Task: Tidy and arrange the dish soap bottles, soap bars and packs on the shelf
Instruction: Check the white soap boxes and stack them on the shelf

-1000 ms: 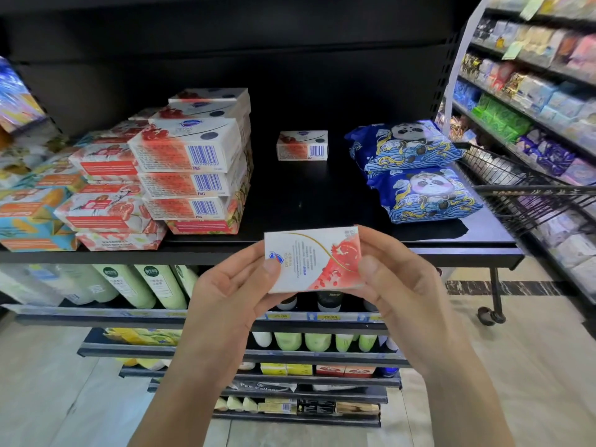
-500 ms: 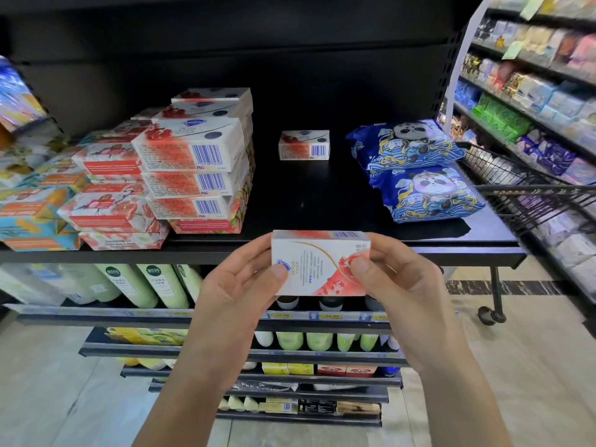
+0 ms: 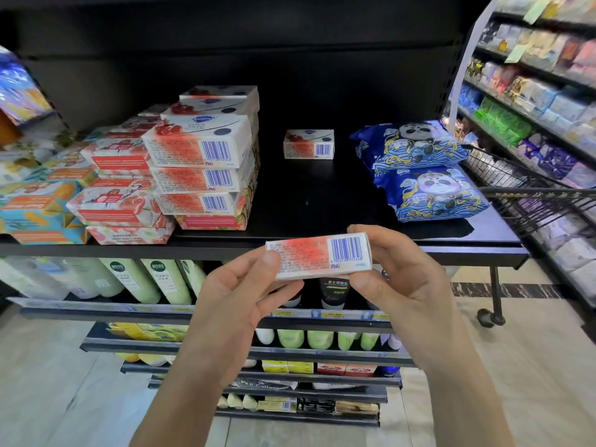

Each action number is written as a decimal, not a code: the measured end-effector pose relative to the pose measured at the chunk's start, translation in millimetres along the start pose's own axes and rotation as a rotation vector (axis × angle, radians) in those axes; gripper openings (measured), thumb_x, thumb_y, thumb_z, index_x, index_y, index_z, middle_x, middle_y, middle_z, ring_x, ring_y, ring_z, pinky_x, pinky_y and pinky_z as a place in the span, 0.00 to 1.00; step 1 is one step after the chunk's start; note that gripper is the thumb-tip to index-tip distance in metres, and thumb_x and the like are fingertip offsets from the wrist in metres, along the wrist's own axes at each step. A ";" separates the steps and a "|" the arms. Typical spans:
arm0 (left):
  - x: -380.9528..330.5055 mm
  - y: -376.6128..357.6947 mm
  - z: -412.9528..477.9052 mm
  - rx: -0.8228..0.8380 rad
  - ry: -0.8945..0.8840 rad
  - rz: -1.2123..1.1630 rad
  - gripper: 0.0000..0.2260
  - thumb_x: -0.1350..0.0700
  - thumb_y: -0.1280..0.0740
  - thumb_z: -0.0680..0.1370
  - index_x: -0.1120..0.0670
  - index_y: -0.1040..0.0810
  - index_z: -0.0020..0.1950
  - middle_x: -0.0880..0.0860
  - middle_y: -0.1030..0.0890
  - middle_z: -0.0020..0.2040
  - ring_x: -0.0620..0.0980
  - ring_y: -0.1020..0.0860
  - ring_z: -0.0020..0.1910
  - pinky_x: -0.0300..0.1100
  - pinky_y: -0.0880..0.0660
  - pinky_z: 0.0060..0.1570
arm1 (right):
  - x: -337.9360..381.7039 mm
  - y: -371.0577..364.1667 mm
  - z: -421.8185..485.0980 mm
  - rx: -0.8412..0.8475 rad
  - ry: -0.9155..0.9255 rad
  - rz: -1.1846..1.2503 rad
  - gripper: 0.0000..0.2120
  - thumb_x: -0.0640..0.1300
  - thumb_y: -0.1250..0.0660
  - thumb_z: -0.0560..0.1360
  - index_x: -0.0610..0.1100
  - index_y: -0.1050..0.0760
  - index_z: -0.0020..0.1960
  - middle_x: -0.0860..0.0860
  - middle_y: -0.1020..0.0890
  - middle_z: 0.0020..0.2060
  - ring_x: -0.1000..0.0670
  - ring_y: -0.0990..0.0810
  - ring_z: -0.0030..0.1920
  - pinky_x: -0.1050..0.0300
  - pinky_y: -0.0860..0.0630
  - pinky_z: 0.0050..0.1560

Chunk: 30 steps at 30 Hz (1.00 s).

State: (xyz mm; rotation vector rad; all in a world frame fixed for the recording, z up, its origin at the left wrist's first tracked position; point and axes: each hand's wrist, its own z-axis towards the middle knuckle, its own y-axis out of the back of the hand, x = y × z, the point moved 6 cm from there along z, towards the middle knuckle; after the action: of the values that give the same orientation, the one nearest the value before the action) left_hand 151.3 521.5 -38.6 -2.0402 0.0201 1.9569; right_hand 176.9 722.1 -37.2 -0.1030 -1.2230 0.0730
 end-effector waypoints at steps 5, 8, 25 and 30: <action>-1.9 3.0 -1.5 -0.028 -0.005 0.023 0.22 0.49 0.29 0.79 0.59 0.22 0.69 0.55 0.15 0.61 0.54 0.18 0.63 0.51 0.25 0.68 | -6.7 -0.9 -1.2 -0.040 -0.158 -0.047 0.30 0.62 0.25 0.70 0.53 0.23 0.69 0.51 0.16 0.61 0.47 0.18 0.62 0.48 0.21 0.63; -1.2 4.7 -2.4 -0.042 0.009 0.051 0.27 0.48 0.25 0.75 0.56 0.23 0.71 0.54 0.15 0.61 0.52 0.18 0.63 0.52 0.27 0.69 | -11.4 -2.4 -0.7 -0.088 -0.209 -0.051 0.27 0.63 0.27 0.68 0.53 0.20 0.64 0.51 0.13 0.54 0.48 0.13 0.52 0.41 0.21 0.62; -5.2 5.6 1.6 -0.066 -0.027 -0.021 0.27 0.48 0.32 0.74 0.52 0.26 0.73 0.53 0.14 0.58 0.50 0.17 0.61 0.51 0.22 0.65 | -8.0 -0.7 3.7 -0.049 -0.049 0.041 0.30 0.32 0.22 0.69 0.42 0.26 0.69 0.46 0.16 0.61 0.45 0.19 0.65 0.56 0.20 0.59; -5.8 5.0 3.1 -0.074 -0.047 -0.026 0.24 0.51 0.31 0.73 0.54 0.23 0.69 0.54 0.13 0.56 0.51 0.16 0.59 0.43 0.22 0.62 | -6.6 -2.2 6.3 -0.002 0.011 0.012 0.31 0.31 0.27 0.70 0.41 0.30 0.72 0.44 0.19 0.65 0.42 0.24 0.70 0.43 0.26 0.69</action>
State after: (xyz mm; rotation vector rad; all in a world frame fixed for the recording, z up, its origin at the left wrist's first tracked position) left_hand 146.7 516.3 -34.1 -2.0287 -0.0906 2.0170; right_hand 168.7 719.5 -41.0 -0.1121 -1.2119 0.0821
